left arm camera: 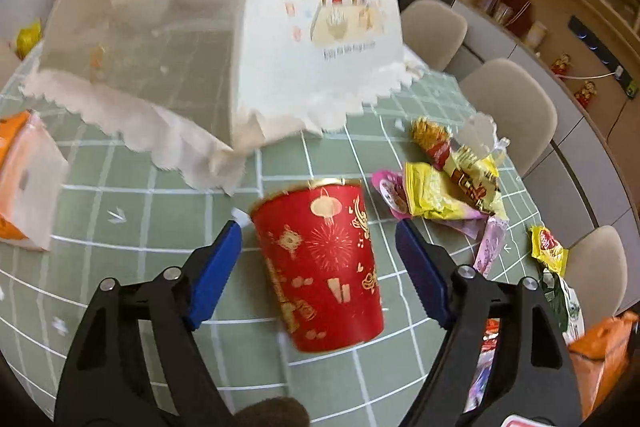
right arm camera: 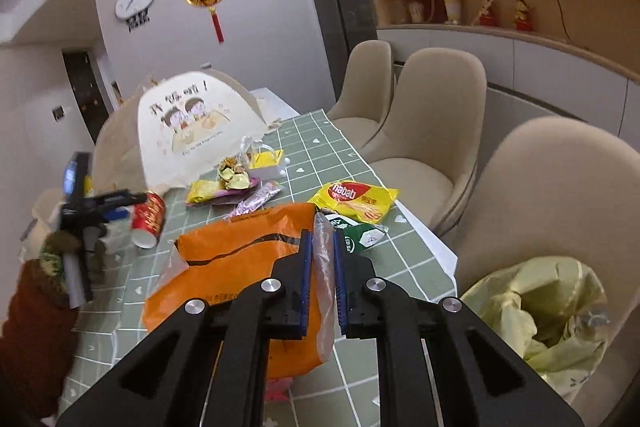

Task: Collect trash
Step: 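Grasp the red paper cup with the left tool while the right tool grasps the orange bag, then carry the red cup and orange bag to the trash bag and release both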

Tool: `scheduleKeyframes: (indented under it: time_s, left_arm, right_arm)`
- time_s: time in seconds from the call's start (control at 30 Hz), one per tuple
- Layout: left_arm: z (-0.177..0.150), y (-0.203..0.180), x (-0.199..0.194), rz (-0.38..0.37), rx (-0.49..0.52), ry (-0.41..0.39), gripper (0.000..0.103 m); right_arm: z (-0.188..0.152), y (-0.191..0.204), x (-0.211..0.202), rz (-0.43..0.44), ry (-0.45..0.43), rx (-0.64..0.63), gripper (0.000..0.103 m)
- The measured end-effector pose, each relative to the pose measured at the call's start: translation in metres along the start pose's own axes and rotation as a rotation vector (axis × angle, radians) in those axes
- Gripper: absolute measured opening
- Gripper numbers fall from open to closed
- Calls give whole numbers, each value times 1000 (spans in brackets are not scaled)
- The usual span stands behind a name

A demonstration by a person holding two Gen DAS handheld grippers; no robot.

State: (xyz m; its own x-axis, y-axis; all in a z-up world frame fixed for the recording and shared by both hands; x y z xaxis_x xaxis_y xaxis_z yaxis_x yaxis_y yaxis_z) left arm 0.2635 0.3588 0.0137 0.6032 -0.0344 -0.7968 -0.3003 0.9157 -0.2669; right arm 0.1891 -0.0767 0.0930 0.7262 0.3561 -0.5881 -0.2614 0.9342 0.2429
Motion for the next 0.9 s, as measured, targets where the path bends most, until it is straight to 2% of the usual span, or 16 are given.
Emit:
scheduleKeyframes:
  time_s: [0.13, 0.37, 0.43, 0.63, 0.73, 0.9]
  left_arm:
    - [-10, -10, 11, 17, -8, 39, 59]
    - [-41, -47, -9, -1, 99, -24, 55]
    - [-48, -62, -21, -34, 131, -50, 55]
    - [-62, -104, -62, -85, 225, -169, 55]
    - [-69, -118, -76, -123, 248, -186, 55]
    - [-83, -144, -96, -186, 310, -209, 55]
  right_arm:
    - [-14, -8, -18, 10, -2, -31, 12]
    - [-56, -17, -11, 22, 69, -40, 12]
    - [-62, -18, -10, 29, 68, -44, 12]
    - [-53, -18, -17, 104, 33, -18, 11]
    - [-48, -9, -22, 135, 12, -35, 11]
    - [-42, -2, -33, 124, -27, -68, 11]
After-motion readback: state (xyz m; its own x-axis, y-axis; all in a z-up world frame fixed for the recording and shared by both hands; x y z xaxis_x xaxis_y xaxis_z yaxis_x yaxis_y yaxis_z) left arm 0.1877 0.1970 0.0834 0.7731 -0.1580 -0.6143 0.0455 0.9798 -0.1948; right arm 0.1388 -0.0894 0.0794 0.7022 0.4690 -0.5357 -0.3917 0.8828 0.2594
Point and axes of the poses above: each gripper's, at about its wrist camera, not at the fingertips, and x roughly the way its jaws point, y to its left, z to its top, the point moved 2 cm from there along x, roughly the way its jaws point, and after that the axes turned 3 degrees about y, right-handed, at the moved point
